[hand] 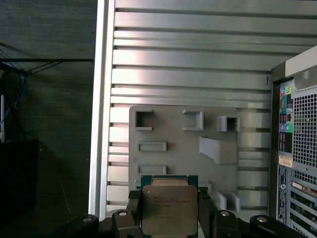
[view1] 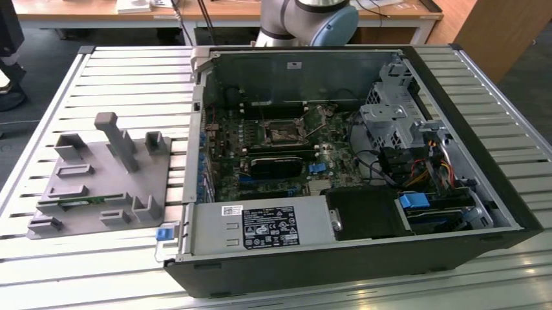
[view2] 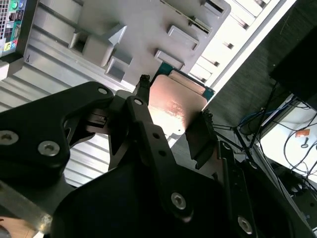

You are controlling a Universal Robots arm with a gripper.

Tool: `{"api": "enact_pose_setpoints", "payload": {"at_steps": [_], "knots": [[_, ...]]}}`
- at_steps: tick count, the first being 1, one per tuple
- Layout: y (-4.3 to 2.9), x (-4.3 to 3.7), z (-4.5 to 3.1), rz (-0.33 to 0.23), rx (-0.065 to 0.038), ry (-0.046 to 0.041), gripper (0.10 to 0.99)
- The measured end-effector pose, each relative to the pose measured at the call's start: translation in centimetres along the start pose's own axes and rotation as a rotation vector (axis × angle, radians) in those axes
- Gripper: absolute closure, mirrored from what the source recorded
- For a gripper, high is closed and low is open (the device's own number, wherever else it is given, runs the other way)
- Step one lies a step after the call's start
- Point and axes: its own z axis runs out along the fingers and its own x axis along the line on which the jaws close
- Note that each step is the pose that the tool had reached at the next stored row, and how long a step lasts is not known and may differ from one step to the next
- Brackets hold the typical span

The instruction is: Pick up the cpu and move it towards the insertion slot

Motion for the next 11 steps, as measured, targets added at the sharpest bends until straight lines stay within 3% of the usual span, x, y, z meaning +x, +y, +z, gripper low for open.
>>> {"api": "enact_pose_setpoints", "payload": {"at_steps": [11], "knots": [[-0.03,-1.61,0.0,0.0,0.0,0.0,0.545]]}}
